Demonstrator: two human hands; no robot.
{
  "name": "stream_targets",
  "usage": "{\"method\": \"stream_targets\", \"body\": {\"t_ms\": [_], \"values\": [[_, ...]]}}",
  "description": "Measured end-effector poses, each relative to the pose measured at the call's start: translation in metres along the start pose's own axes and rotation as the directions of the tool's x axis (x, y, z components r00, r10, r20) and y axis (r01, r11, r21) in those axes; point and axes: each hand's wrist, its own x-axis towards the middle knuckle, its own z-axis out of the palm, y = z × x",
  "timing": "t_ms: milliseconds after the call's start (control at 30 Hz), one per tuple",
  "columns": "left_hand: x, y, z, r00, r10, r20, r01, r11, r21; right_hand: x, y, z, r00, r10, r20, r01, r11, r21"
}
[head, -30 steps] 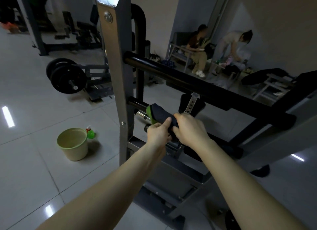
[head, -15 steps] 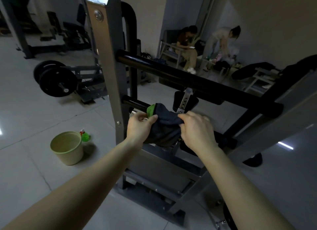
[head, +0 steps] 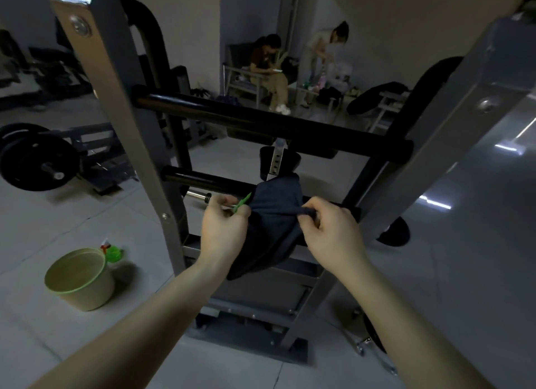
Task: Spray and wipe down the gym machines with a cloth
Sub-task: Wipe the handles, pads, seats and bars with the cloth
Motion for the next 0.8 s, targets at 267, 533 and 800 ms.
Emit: {"method": "stream_targets", "body": {"t_ms": [267, 533, 800], "values": [[0.006, 0.021, -0.015, 0.969, 0.219, 0.112, -0.234, 0.961, 0.145, -0.009, -0.007, -0.004, 0.994, 0.080, 0.078, -0.098, 0.960, 0.262], [0.034, 0.051, 0.020, 0.872, 0.401, 0.281, -0.446, 0.888, 0.116, -0.009, 0.018, -0.009, 0.863, 0.468, 0.192, -0.429, 0.475, 0.768], [0.047, 0.038, 0.094, 0.773, 0.583, 0.250, -0.634, 0.716, 0.294, -0.021, 0.039, 0.005, 0.727, 0.626, 0.282, -0.391, 0.040, 0.919]]}}
